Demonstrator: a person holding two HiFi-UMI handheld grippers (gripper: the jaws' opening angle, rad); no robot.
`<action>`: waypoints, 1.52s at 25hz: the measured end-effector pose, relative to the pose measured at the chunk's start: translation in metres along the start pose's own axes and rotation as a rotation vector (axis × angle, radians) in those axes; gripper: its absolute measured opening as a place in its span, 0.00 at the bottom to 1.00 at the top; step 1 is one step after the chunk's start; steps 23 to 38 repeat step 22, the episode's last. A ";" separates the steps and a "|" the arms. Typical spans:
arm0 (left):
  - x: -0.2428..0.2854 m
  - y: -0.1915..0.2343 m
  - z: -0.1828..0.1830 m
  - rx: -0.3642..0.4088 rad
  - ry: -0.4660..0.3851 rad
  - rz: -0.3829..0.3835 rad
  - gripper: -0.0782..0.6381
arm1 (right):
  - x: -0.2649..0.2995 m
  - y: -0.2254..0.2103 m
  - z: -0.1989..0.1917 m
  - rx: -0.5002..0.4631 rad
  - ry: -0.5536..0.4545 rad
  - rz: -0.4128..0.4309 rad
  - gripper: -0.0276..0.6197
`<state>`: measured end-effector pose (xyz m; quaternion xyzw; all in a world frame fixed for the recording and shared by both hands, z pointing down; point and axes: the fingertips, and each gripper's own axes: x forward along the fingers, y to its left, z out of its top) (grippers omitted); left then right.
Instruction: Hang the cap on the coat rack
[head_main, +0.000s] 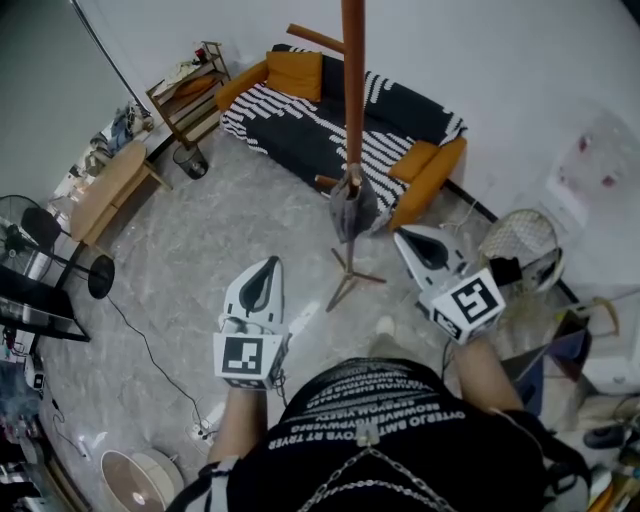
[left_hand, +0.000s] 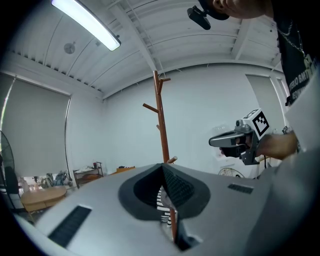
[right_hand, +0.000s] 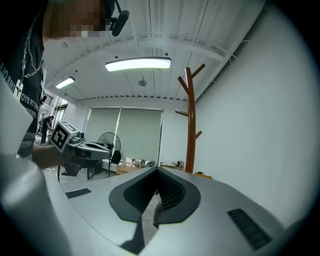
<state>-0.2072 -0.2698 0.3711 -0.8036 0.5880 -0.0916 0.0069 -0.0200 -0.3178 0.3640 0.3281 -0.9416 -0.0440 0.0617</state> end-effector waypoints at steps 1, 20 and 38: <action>-0.003 -0.002 0.001 -0.010 -0.004 -0.004 0.11 | -0.002 0.003 0.001 -0.005 -0.002 -0.005 0.05; -0.021 -0.030 -0.023 0.008 0.028 -0.096 0.11 | -0.033 0.028 0.006 -0.003 0.030 -0.046 0.05; -0.014 -0.038 -0.021 -0.002 0.029 -0.108 0.11 | -0.034 0.020 0.004 -0.005 0.032 -0.050 0.05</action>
